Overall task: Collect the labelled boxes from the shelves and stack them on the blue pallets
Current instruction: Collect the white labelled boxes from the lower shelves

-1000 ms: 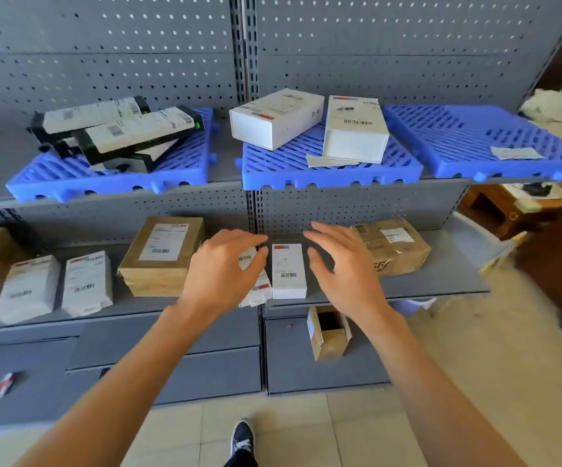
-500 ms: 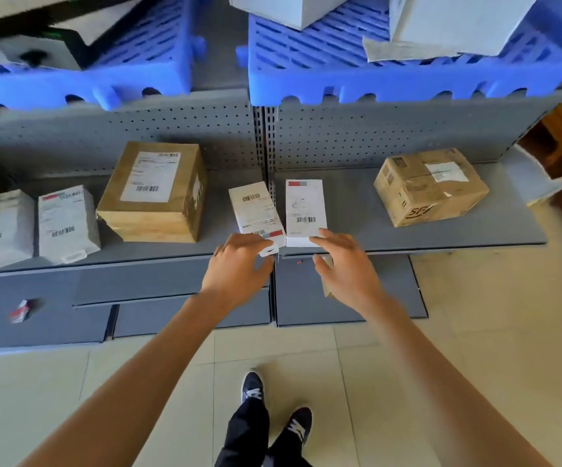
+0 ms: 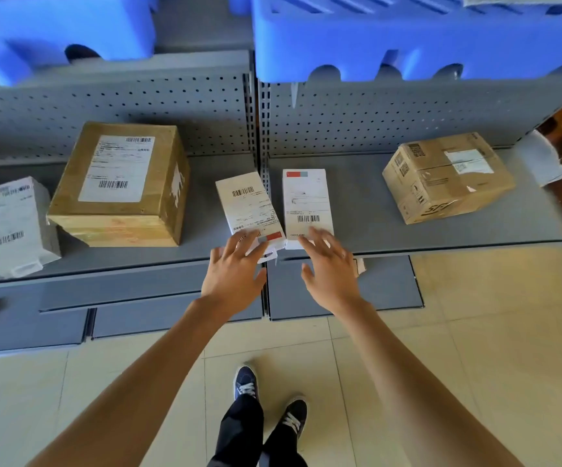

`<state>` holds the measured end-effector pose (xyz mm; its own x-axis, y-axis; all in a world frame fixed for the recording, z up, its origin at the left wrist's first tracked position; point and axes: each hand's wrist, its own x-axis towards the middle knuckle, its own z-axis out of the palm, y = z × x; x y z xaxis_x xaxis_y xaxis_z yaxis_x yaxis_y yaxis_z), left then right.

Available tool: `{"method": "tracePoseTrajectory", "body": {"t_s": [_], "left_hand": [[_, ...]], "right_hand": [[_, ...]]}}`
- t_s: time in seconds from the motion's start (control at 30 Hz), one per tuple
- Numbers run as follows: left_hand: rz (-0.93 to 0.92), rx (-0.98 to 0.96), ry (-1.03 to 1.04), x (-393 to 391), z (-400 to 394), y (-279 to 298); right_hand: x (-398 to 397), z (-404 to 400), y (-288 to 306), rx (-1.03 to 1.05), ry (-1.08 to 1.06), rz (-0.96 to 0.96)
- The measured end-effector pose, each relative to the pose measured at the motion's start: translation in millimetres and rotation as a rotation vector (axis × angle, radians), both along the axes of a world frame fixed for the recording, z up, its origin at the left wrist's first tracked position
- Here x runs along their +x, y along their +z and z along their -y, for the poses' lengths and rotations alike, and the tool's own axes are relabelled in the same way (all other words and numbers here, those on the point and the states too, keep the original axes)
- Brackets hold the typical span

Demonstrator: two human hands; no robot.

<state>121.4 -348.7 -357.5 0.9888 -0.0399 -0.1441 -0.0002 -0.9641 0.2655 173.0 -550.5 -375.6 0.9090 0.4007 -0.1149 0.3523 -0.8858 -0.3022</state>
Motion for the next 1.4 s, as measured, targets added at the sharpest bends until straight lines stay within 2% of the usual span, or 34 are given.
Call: {"method": "tracePoseTrajectory", "body": {"t_s": [0.23,0.47,0.6,0.9,1.4], "left_hand": [[0.034,-0.030,0.008,-7,-19,-5],[0.184,-0.075,0.120,-23,-49,-13],[0.212,-0.088,0.168,-12,-46,-16],[0.028,0.029,0.232,13,-25,-26],[0.044,-0.029,0.246,8,-24,-28]], "right_hand": [[-5,9,-6,0.040,-0.025,0.084],[-19,11,-12,0.129,-0.154,0.217],[-11,2,-13,0.120,-0.194,0.180],[15,-12,-27,-0.073,-0.165,0.106],[-9,-18,-29,0.023,-0.217,0.156]]}}
